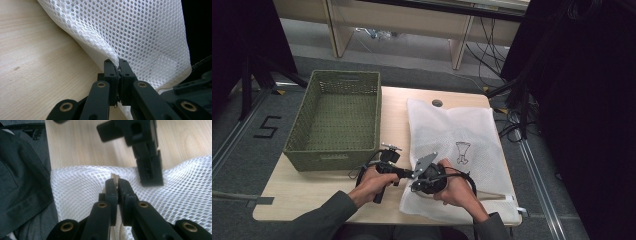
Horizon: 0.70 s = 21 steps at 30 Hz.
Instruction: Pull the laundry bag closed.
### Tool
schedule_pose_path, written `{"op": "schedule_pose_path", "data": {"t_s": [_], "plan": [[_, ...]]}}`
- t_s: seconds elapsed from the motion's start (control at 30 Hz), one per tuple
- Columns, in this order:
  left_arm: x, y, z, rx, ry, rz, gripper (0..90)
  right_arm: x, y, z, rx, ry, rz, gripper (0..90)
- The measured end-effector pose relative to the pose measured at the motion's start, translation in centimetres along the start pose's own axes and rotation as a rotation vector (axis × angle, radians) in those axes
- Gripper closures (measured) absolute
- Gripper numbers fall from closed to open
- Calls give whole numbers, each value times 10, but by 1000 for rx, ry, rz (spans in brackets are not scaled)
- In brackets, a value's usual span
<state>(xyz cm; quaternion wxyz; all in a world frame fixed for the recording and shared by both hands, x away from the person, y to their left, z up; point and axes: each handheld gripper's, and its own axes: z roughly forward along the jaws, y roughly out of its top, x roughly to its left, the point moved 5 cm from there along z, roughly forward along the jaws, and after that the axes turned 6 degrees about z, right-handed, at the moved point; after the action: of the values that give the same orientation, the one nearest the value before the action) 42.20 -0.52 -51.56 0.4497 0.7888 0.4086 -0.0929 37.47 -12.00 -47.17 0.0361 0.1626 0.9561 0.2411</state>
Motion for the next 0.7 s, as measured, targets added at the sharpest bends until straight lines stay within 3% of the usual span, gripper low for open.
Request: {"op": "schedule_pose_path", "data": {"t_s": [0.33, 0.53, 0.57, 0.7], "plan": [[0, 2, -6, 4, 39, 59, 875, 0, -5, -1, 8, -17, 3, 880], [0, 2, -8, -2, 38, 64, 875, -1, -7, -2, 0, -17, -7, 881], [0, 2, -8, -1, 37, 64, 875, -1, -7, -2, 0, -24, 18, 882], [0, 2, -10, -7, 31, 62, 875, 0, -7, -4, -7, -24, 22, 882]]}}
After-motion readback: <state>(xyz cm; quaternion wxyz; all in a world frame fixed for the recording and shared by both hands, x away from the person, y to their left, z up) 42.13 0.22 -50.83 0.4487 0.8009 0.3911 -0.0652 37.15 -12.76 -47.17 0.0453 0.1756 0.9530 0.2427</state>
